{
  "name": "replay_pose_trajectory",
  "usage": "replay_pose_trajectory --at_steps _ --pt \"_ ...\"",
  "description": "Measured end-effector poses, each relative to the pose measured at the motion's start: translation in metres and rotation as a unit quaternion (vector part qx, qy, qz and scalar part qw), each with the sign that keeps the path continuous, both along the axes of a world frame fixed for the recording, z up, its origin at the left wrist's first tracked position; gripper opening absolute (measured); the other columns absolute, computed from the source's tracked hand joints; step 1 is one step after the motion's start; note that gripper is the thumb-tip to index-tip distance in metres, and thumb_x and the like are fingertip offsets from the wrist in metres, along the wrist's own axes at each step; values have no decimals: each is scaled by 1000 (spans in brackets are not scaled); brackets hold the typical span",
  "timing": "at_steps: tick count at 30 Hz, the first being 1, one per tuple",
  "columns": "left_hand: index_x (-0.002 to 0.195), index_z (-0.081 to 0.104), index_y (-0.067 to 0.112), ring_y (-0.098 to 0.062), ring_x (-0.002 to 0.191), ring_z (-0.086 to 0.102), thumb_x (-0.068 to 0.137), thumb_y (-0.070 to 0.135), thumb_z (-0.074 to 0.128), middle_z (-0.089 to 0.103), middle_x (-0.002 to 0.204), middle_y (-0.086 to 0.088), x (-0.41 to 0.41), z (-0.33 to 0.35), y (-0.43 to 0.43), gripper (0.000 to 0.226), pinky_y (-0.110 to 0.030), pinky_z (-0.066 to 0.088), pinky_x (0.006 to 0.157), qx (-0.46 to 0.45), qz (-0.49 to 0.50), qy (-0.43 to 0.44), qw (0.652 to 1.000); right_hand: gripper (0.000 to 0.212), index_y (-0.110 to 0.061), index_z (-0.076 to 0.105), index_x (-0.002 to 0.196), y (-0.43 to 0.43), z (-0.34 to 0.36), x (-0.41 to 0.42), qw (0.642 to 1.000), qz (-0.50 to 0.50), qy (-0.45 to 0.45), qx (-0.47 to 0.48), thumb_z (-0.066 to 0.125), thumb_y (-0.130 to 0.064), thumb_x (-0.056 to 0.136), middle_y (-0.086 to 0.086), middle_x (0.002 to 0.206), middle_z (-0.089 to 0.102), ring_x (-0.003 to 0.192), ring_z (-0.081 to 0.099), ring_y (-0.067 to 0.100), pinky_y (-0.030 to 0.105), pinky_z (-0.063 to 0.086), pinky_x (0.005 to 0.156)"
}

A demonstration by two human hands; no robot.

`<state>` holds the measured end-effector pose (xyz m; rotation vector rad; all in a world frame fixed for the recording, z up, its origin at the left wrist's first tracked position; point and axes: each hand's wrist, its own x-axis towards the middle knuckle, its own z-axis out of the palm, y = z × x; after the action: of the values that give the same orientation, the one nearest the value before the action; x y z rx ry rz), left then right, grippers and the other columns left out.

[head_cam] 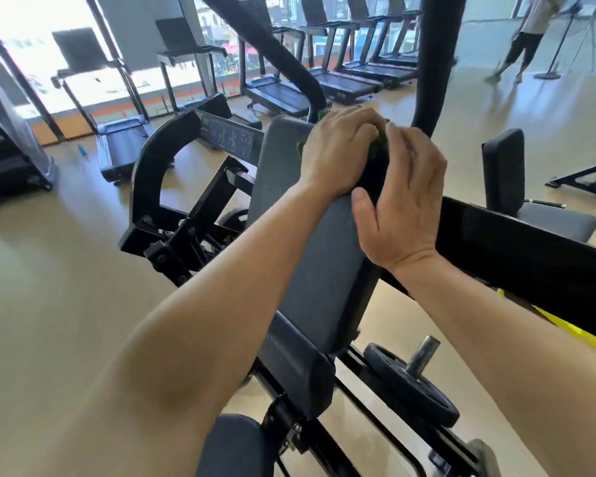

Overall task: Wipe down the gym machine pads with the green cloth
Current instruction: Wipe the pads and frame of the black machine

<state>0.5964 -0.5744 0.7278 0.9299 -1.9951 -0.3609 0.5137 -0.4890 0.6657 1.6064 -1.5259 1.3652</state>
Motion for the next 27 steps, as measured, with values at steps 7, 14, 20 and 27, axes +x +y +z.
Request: replay_pose_trajectory --at_steps 7,14,20,27 --pt "102 75 20 -17 117 58 91 18 50 71 117 10 -13 -15 39 28 -35 47 96 -124 -28 -28 992 55 6 44 143 10 10 -47 991 66 -116 17 42 -21 96 26 140 46 131 45 35 47 39 111" --pt "150 46 13 -27 157 20 105 20 52 31 166 -7 14 -72 72 46 -38 39 119 -139 -74 -87 984 66 8 22 155 18 -23 -10 980 158 -108 46 30 -24 99 26 165 19 155 17 35 43 17 127" --pt "158 20 13 -16 158 15 101 10 59 13 171 1 66 -164 105 69 -30 37 119 -43 -45 -80 995 69 4 13 158 50 -112 30 986 58 44 150 20 -35 101 23 167 11 156 7 38 57 21 123" --pt "154 21 17 -24 158 15 103 12 55 17 170 -6 43 -114 90 62 -38 41 117 -91 -73 -76 990 69 1 18 158 46 -66 15 992 0 18 129 13 -40 102 20 167 16 156 13 33 53 16 125"
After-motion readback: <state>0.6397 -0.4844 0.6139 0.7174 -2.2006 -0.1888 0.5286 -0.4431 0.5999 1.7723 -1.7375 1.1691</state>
